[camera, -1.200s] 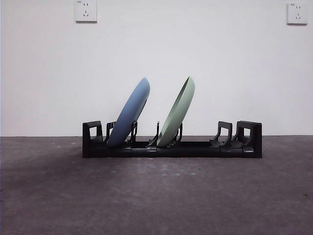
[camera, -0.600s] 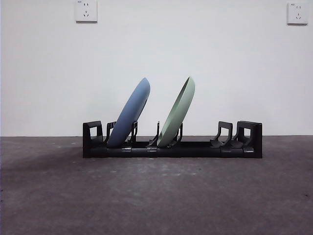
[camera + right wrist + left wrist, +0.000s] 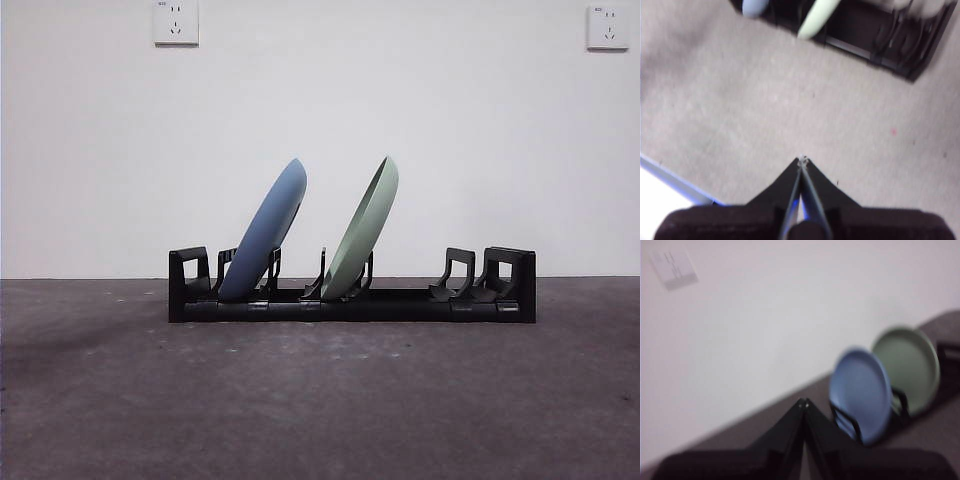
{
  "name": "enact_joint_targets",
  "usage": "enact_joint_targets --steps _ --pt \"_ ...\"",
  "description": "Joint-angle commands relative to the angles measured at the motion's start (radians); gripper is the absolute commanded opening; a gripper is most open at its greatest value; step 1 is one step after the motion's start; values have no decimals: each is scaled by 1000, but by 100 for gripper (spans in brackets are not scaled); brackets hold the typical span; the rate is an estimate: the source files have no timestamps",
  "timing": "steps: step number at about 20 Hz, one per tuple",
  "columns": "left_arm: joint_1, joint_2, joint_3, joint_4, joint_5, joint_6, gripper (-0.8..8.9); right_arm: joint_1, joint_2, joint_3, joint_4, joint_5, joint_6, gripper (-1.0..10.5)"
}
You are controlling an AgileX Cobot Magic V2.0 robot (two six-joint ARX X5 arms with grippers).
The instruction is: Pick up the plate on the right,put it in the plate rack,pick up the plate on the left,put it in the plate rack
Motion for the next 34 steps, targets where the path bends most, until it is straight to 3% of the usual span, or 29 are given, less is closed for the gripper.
enact_joint_targets --steps 1,4,11,15,19,32,34 --pt "4 -73 -103 16 -34 -53 -4 1 2 -8 42 1 2 2" --pt "4 -150 -209 16 -77 -95 -4 1 2 -8 101 2 2 2" --pt "4 -294 -370 -35 -76 -151 -4 1 2 -8 194 2 2 2" --pt "4 -348 -370 -188 -76 -153 -4 1 2 -8 196 1 2 2" --pt "3 -348 -370 -181 -68 -198 -4 1 2 -8 195 2 2 2" --pt "3 -340 -370 -181 -72 -197 -4 1 2 -8 195 2 2 2" --pt "3 -340 -370 -181 -72 -197 -4 1 2 -8 229 64 -37 1"
